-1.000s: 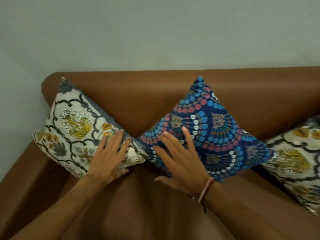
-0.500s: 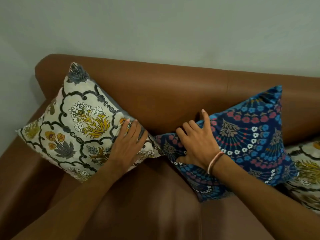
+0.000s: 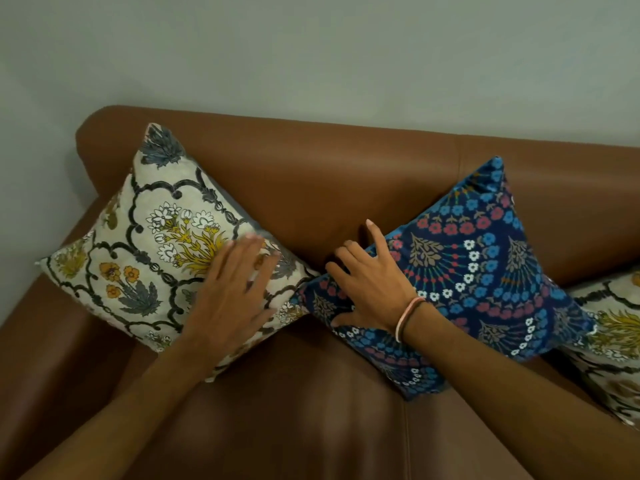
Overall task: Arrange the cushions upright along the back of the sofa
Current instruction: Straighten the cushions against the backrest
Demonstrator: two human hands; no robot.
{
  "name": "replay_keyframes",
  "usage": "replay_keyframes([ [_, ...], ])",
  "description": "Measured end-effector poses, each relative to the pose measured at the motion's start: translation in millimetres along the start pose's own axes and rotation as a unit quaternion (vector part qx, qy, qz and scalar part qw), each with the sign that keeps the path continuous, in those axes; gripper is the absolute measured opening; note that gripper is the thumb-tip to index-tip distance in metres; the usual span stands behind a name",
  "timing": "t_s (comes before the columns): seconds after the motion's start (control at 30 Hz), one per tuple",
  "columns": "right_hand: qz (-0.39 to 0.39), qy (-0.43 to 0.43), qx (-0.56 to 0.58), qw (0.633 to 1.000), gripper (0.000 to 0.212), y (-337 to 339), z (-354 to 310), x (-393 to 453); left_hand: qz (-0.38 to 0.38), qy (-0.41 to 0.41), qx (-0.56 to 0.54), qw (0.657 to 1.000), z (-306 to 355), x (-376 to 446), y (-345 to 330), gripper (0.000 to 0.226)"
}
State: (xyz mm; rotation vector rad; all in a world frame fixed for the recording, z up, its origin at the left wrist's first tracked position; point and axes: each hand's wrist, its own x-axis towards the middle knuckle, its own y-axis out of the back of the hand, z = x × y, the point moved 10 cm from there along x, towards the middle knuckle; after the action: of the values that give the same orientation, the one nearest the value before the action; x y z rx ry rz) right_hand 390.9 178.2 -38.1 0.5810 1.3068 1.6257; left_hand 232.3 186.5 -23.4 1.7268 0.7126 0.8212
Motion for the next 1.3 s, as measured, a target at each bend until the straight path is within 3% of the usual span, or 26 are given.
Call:
replay_keyframes([
  [0.07, 0.137, -0.051, 0.077, 0.986, 0.09, 23.8, 10.8, -21.3, 0.057, 0.058, -0.06, 0.995, -41.4, -24.6, 20.8, 0.087],
  [0.17, 0.363, -0.197, 0.157, 0.897, 0.079, 49.6, 57.8, -84.0, 0.095, 0.177, -0.131, 0.971, -123.1, -58.6, 39.5, 0.099],
  [0.23, 0.399, -0.322, 0.146, 0.846, 0.089, 39.3, 98.9, -126.0, 0.08, 0.246, -0.188, 0.948, -166.6, -67.3, 38.3, 0.11],
  [0.3, 0.368, -0.435, 0.166, 0.805, 0.102, 19.6, 131.8, -155.1, 0.042, 0.289, -0.262, 0.92, -191.6, -62.3, 26.6, 0.122],
  [0.37, 0.321, -0.484, 0.223, 0.782, 0.112, 2.4, 147.2, -162.1, 0.026, 0.291, -0.312, 0.904, -194.9, -46.0, 17.6, 0.128],
  [0.6, 0.296, -0.447, 0.256, 0.805, 0.122, -5.2, 132.2, -128.8, 0.044, 0.258, -0.327, 0.908, -163.8, -20.8, 14.3, 0.12],
  [0.73, 0.293, -0.438, 0.26, 0.81, 0.119, -7.3, 129.4, -140.6, 0.077, 0.248, -0.259, 0.93, -140.4, -30.4, 36.3, 0.108],
  [0.83, 0.272, -0.431, 0.28, 0.814, 0.116, -15.2, 131.9, -163.0, 0.17, 0.174, -0.177, 0.954, -78.8, -27.2, 69.2, 0.095],
  [0.93, 0.247, -0.443, 0.284, 0.814, 0.112, -28.7, 144.8, -203.0, 0.192, 0.083, -0.215, 0.954, 16.4, -8.0, 79.0, 0.09],
  [1.0, 0.231, -0.444, 0.288, 0.817, 0.112, -40.7, 159.9, -233.0, 0.142, 0.067, -0.268, 0.95, 74.8, 9.9, 69.0, 0.095],
  [1.07, 0.199, -0.419, 0.318, 0.827, 0.114, -57.9, 177.7, -257.8, 0.044, 0.09, -0.335, 0.937, 118.8, 32.1, 45.0, 0.113],
  [1.17, 0.092, -0.333, 0.349, 0.871, 0.131, -89.0, 187.7, -262.9, -0.113, 0.084, -0.29, 0.946, 153.6, 59.2, 7.3, 0.154],
  [1.23, 0.022, -0.277, 0.324, 0.904, 0.138, -112.8, 188.8, -263.7, -0.14, 0.078, -0.237, 0.958, 166.1, 73.6, -0.9, 0.167],
  [1.3, 0.0, -0.252, 0.299, 0.92, 0.136, -129.1, 182.9, -256.3, -0.129, 0.094, -0.217, 0.963, 164.7, 79.9, -1.3, 0.172],
])
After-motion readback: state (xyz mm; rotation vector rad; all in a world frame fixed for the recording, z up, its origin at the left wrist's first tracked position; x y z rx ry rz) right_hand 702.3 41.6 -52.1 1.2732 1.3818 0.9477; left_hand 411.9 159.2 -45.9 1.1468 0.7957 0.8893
